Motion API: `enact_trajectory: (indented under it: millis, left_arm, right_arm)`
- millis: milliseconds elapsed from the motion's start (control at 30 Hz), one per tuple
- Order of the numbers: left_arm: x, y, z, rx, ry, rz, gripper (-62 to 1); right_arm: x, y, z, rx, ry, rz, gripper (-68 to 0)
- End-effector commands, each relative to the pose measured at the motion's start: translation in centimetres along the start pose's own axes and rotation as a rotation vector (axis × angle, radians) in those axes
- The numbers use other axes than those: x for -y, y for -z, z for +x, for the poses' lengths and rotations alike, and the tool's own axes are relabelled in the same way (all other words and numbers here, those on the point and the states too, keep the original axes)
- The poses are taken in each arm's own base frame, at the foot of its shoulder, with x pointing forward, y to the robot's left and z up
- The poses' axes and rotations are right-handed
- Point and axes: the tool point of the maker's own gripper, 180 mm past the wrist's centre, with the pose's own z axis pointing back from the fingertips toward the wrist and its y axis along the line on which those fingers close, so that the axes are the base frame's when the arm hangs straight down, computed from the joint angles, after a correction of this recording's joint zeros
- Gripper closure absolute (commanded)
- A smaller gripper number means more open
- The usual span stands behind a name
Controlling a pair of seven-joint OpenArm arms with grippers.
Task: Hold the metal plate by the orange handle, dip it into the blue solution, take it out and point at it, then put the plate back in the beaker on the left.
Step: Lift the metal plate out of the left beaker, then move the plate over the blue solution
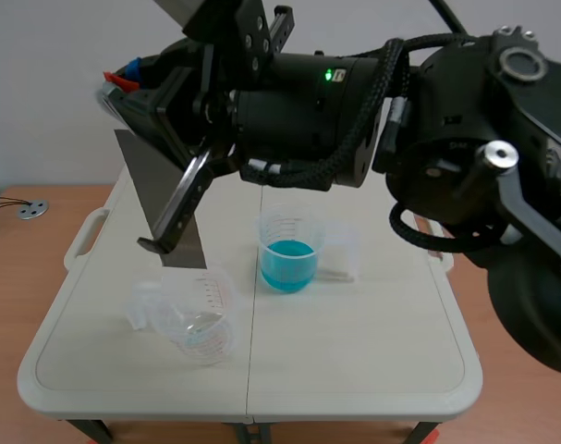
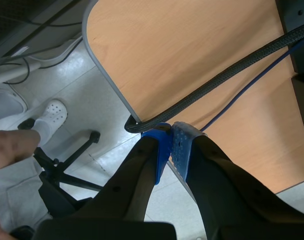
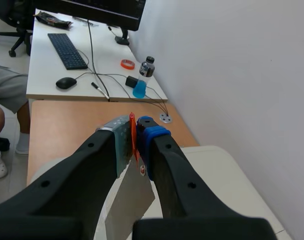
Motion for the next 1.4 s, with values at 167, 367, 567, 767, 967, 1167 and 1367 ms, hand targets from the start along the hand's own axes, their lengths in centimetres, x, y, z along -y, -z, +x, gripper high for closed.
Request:
enact_trajectory:
  millis: [167,367,567,767,967,1167,1367]
  left_arm:
    - [0.4,-0.2,0.1,0.008,-0.004,-0.007,-2.9]
    - [0.4,-0.2,0.1,0.007,-0.004,-0.007,-2.9]
    - [0.4,-0.2,0.1,0.008,-0.003,-0.007,-2.9]
    - [-0.9,-0.5,0.7,0.029,-0.009,0.026,-2.9]
    - [-6.6,-2.6,4.4,0.131,-0.008,0.179,-2.9]
    - [-12.4,-6.7,9.9,0.287,0.006,0.346,-2.9]
    - [-14.3,-10.3,15.7,0.449,0.04,0.401,-3.0]
  right_arm:
    - [1.3,-0.5,1.7,0.025,-0.04,-0.021,-1.3]
    - [3.2,-1.7,1.8,0.03,-0.032,-0.053,-1.3]
    - [5.1,-3.2,1.9,0.024,-0.047,-0.088,-1.3]
    - [7.1,-4.5,2.1,0.007,-0.08,-0.125,-1.3]
    - [8.7,-5.3,3.1,0.009,-0.112,-0.136,-1.3]
    - [9.6,-5.4,3.3,-0.018,-0.148,-0.142,-1.3]
    - [10.7,-5.7,2.4,-0.046,-0.145,-0.155,-1.3]
